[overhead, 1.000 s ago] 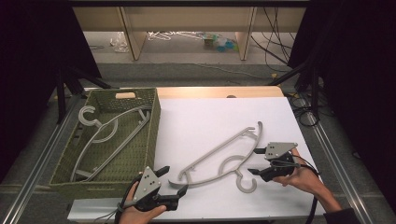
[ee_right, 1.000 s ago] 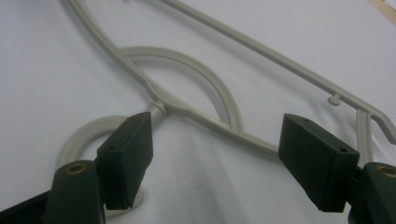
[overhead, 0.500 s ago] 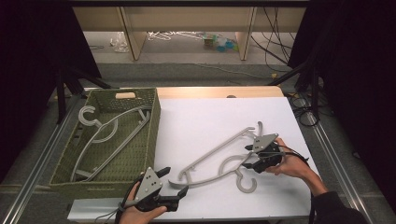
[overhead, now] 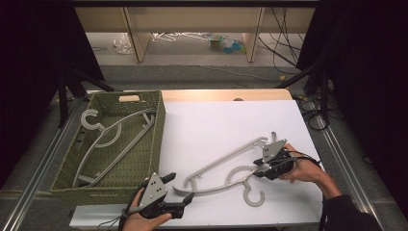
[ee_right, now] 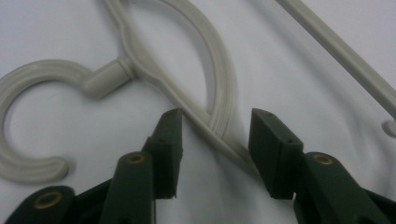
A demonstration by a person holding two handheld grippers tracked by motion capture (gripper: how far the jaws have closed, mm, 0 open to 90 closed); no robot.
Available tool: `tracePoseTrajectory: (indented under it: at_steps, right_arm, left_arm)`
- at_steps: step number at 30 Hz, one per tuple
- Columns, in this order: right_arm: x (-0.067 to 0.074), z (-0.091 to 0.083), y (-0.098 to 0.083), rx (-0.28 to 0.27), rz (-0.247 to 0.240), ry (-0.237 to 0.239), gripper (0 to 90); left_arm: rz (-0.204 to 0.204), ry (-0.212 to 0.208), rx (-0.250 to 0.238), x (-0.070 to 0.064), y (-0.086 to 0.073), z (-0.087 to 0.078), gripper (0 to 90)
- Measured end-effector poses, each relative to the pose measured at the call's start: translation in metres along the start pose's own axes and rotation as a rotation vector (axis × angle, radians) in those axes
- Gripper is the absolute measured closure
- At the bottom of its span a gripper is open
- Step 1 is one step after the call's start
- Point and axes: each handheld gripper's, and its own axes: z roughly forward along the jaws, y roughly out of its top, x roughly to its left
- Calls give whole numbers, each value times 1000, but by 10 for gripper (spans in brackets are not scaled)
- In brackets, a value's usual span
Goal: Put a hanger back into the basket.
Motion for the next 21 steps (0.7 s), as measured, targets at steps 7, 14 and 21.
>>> tracePoseTrajectory:
  at_steps: [7,14,21]
  right_arm:
    - [10,-2,2,18,-78,86,634]
    - [9,0,2,18,-69,101,623]
    - [14,4,11,29,-14,31,632]
  left_arm:
    - [6,-2,10,-1,0,0,177]
    - [11,-12,17,-3,-1,3,178]
    - [5,-17,13,-2,-1,4,178]
